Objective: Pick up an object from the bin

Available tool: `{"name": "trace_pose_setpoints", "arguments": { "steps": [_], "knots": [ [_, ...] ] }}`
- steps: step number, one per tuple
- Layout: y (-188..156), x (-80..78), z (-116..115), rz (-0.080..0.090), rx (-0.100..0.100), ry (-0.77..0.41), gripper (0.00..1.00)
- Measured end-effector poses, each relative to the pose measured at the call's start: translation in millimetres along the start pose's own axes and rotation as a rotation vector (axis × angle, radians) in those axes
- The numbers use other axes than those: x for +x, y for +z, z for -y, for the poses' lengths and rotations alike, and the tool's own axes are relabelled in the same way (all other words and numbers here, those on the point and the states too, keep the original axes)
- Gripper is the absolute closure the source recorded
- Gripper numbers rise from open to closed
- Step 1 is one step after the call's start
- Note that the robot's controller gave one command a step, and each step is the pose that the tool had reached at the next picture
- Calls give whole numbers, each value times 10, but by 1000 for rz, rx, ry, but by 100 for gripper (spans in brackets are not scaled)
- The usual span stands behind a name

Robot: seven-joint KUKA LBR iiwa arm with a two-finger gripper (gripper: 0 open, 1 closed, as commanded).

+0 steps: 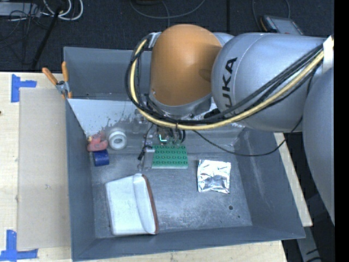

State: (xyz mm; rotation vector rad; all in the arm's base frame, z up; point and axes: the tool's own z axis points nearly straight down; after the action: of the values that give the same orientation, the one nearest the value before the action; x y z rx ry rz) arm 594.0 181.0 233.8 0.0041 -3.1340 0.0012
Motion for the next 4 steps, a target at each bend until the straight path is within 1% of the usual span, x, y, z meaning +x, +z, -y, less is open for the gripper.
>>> {"name": "trace_pose_setpoints", "arguments": {
  "steps": [1,2,3,4],
  "knots": [
    [707,86,674,2,2,-239,0],
    [1626,90,614,1,0,-755,0],
    [1638,88,-377,11,-1,-685,0],
    [1641,76,-329,10,1,-676,100]
  ]
}}
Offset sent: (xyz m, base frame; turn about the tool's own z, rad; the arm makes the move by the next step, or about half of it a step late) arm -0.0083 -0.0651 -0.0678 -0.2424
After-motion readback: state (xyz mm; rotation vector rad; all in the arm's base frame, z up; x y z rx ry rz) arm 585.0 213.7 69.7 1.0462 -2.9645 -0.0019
